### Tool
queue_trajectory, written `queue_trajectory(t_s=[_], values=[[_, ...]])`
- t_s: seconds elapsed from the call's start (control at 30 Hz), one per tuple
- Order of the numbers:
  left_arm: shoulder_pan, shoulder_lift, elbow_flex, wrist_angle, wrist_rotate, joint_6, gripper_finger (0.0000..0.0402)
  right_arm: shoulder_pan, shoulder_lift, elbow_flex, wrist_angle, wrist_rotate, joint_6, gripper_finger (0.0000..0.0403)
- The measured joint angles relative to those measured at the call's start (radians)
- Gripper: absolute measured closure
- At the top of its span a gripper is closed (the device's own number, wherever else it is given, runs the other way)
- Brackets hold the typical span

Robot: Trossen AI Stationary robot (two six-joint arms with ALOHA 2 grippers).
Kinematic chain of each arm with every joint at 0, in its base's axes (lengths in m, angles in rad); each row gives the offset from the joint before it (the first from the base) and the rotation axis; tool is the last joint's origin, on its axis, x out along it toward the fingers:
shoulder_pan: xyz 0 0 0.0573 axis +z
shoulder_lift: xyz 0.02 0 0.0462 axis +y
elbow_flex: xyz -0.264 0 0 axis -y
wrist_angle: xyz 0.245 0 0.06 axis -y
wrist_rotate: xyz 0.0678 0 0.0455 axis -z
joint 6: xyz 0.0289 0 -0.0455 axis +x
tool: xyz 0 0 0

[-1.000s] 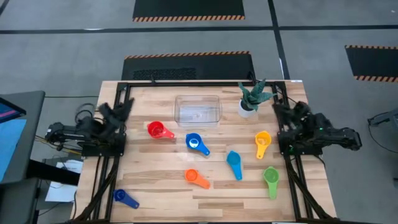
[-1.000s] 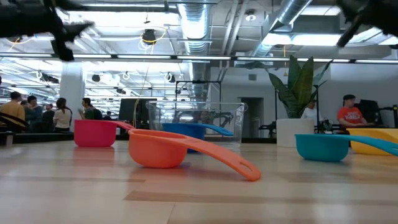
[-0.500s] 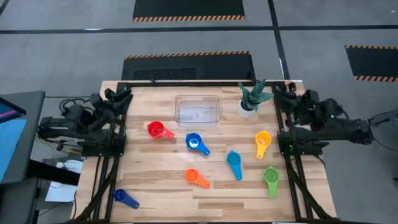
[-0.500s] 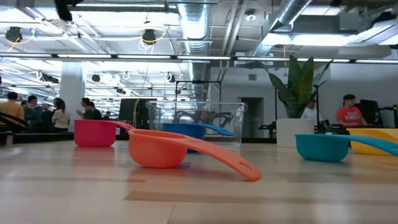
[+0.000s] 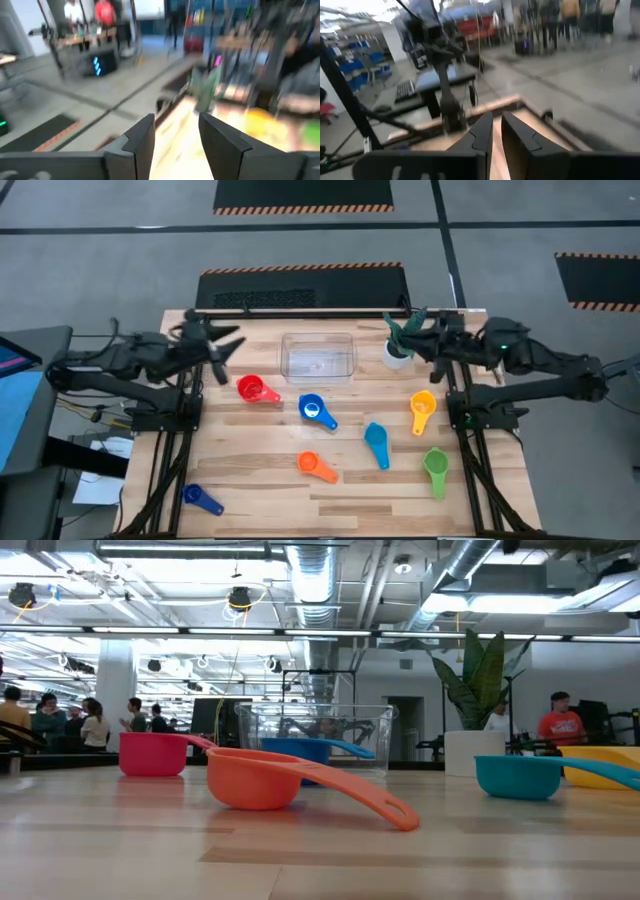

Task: Nest measuring cups in basket
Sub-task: Put the red measuring cup into the transparent bin

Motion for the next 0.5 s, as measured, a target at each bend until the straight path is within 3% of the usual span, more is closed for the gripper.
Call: queue_trajectory(t_s=[0.23,0.5], values=[[0.074,0.182,0.001,-0.229,0.018,-0.074,0.0258,0.0,0.109,-0.001,-0.126,-0.056,0.141,0.0337],[0.14,0.316,0.001,-0.318,0.137,-0.037,0.0258,0.047,0.233,-0.001,-0.138,-0.401,0.35,0.0337]])
